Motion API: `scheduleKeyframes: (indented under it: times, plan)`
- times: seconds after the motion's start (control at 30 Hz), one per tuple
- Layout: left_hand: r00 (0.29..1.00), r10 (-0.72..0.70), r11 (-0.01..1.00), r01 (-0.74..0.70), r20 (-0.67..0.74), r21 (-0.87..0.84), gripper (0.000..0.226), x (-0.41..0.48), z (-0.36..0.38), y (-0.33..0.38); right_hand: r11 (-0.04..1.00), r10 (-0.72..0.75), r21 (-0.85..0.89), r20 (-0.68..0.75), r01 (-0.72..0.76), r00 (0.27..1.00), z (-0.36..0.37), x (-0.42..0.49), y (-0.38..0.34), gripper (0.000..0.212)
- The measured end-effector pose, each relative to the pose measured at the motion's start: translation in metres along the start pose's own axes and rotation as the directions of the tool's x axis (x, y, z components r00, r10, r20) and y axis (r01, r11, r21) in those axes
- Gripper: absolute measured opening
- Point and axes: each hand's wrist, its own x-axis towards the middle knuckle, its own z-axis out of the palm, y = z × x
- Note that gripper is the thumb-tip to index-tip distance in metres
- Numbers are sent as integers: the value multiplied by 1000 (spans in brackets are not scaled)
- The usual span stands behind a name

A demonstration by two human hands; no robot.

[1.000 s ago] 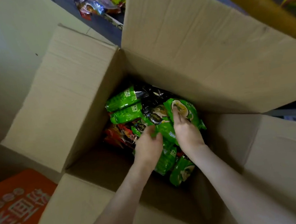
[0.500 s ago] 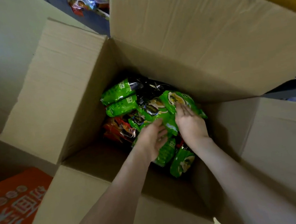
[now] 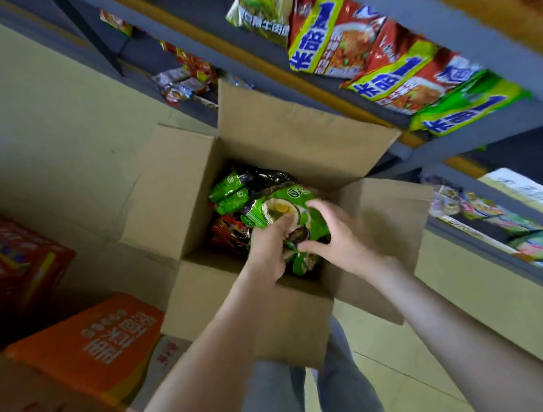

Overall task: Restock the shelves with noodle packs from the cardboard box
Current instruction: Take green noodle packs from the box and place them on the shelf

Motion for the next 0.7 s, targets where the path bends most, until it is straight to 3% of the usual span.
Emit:
scheduleKeyframes:
  times: [0.1, 0.23, 0.33, 0.53, 0.7]
  plan:
    - [988, 54, 995, -65, 147, 75, 27, -70, -4, 20, 949, -50, -300, 167, 99, 985, -46, -31, -30, 119]
    - [932, 64, 952, -164, 358, 259, 24, -148, -4, 37, 815, -96, -551, 177, 179, 980, -100, -76, -73, 134]
    - [875, 63, 923, -234, 480, 306, 23, -202, 2, 42, 806, -115, -560, 171, 192, 979, -129, -111, -103, 136]
    - [810, 114, 858, -372, 575, 355, 24, -283, 20, 26, 826, -235, -520, 36, 219, 971, -164, -186, -118, 128]
    - [719, 166, 801, -497, 675, 333, 26, -349, 54, 3, 777, -276, -602, -64, 183, 959, -207, -255, -115, 129]
